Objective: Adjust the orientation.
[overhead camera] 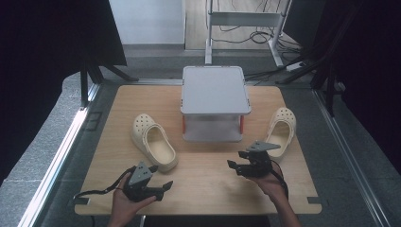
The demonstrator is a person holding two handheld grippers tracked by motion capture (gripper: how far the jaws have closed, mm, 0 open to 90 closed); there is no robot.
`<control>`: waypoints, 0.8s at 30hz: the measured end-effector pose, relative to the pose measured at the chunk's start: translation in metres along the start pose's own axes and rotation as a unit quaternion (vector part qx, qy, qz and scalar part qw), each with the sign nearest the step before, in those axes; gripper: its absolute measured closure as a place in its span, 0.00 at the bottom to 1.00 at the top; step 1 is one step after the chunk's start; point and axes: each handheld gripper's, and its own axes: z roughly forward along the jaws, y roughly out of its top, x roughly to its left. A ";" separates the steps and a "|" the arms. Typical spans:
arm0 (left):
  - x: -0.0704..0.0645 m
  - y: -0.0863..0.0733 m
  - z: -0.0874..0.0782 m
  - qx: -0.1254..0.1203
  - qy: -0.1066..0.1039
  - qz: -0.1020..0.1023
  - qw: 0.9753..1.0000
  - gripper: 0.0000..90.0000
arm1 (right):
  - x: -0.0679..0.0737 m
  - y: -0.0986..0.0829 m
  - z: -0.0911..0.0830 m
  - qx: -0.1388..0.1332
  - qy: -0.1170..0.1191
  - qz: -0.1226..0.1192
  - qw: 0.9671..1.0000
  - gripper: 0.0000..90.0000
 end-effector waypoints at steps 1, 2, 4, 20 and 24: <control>0.000 0.000 -0.001 -0.001 0.000 0.000 1.000 0.25 | 0.003 0.006 0.003 0.003 0.005 -0.007 1.000 0.44; 0.001 0.001 -0.002 -0.002 0.002 0.000 1.000 0.25 | 0.005 0.010 0.006 0.006 0.006 -0.011 1.000 0.44; 0.002 0.001 -0.003 -0.003 0.002 0.002 1.000 0.25 | 0.007 0.015 0.009 0.013 0.008 -0.017 1.000 0.44; -0.001 -0.001 -0.002 -0.005 -0.001 0.003 1.000 0.25 | 0.028 0.071 0.063 0.017 0.084 -0.048 0.995 0.49; -0.001 -0.001 -0.003 -0.007 -0.002 0.002 1.000 0.25 | 0.036 0.080 0.076 0.028 0.090 -0.059 0.994 0.50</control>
